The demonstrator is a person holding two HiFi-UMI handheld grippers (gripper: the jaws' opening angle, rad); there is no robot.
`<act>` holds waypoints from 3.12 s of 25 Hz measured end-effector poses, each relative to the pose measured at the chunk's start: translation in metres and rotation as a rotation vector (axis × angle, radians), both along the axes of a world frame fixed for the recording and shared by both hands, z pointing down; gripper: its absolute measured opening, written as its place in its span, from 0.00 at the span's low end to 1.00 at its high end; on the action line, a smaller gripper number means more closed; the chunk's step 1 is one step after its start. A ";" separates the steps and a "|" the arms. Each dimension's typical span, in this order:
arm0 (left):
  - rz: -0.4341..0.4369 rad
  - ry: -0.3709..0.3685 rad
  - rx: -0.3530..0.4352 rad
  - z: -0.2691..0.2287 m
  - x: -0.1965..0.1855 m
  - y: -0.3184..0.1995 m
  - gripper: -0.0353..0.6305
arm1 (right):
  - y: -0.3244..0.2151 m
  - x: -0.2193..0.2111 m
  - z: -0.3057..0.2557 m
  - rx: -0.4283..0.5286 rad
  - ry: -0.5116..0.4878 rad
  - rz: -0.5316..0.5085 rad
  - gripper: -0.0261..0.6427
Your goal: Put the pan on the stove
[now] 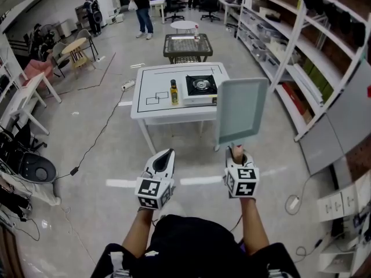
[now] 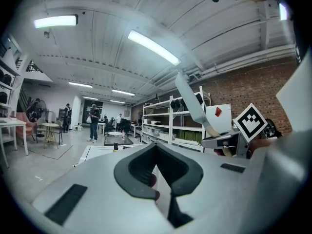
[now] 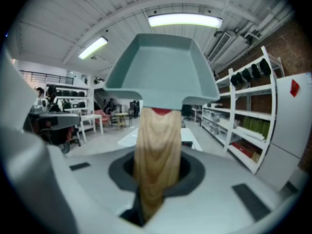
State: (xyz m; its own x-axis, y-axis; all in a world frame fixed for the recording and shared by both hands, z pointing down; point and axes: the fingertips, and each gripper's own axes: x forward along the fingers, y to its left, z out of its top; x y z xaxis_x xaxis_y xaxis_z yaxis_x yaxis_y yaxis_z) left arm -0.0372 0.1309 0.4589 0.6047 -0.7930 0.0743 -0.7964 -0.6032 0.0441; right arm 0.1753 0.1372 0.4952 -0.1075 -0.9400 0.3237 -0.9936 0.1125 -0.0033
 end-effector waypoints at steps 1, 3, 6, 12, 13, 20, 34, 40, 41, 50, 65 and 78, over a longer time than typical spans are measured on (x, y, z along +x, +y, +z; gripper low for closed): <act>-0.003 -0.001 0.002 0.000 0.002 -0.002 0.09 | -0.002 0.002 0.001 -0.002 -0.005 -0.003 0.15; -0.009 -0.002 0.007 -0.001 0.004 -0.008 0.09 | -0.008 0.004 0.002 -0.002 -0.010 -0.006 0.15; -0.012 0.000 0.009 0.000 0.005 -0.021 0.09 | -0.021 0.005 0.003 -0.001 -0.005 -0.012 0.15; -0.007 0.002 0.002 0.006 0.003 -0.068 0.09 | -0.068 0.000 0.008 -0.006 -0.001 -0.017 0.15; -0.005 0.001 -0.001 0.008 0.003 -0.080 0.09 | -0.080 -0.001 0.010 -0.009 -0.001 -0.017 0.15; 0.001 -0.008 -0.027 0.019 -0.002 -0.177 0.09 | -0.177 -0.006 0.017 -0.034 0.002 -0.012 0.15; 0.040 -0.008 -0.063 0.003 -0.026 -0.367 0.09 | -0.360 -0.035 0.013 -0.087 -0.011 0.022 0.15; 0.060 -0.013 -0.072 0.004 -0.041 -0.426 0.09 | -0.411 -0.043 0.017 -0.102 -0.013 0.050 0.15; 0.067 -0.012 -0.071 0.004 -0.041 -0.433 0.09 | -0.417 -0.044 0.019 -0.105 -0.015 0.057 0.15; 0.118 -0.016 -0.076 0.016 -0.044 -0.468 0.09 | -0.443 -0.048 0.039 -0.155 -0.013 0.102 0.15; 0.077 -0.026 -0.108 0.029 -0.003 -0.484 0.09 | -0.472 -0.002 0.094 -0.371 0.019 0.091 0.15; 0.007 -0.052 -0.146 0.052 0.011 -0.496 0.09 | -0.486 0.012 0.191 -0.636 -0.011 0.037 0.15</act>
State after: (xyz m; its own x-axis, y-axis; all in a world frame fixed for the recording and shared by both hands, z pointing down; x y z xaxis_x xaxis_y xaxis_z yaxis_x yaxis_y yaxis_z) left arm -0.0260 -0.3652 0.5112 0.6027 -0.7671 0.2197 -0.7955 -0.5992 0.0904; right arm 0.1876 -0.3485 0.6859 -0.0853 -0.5675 0.8189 -0.9963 0.0506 -0.0688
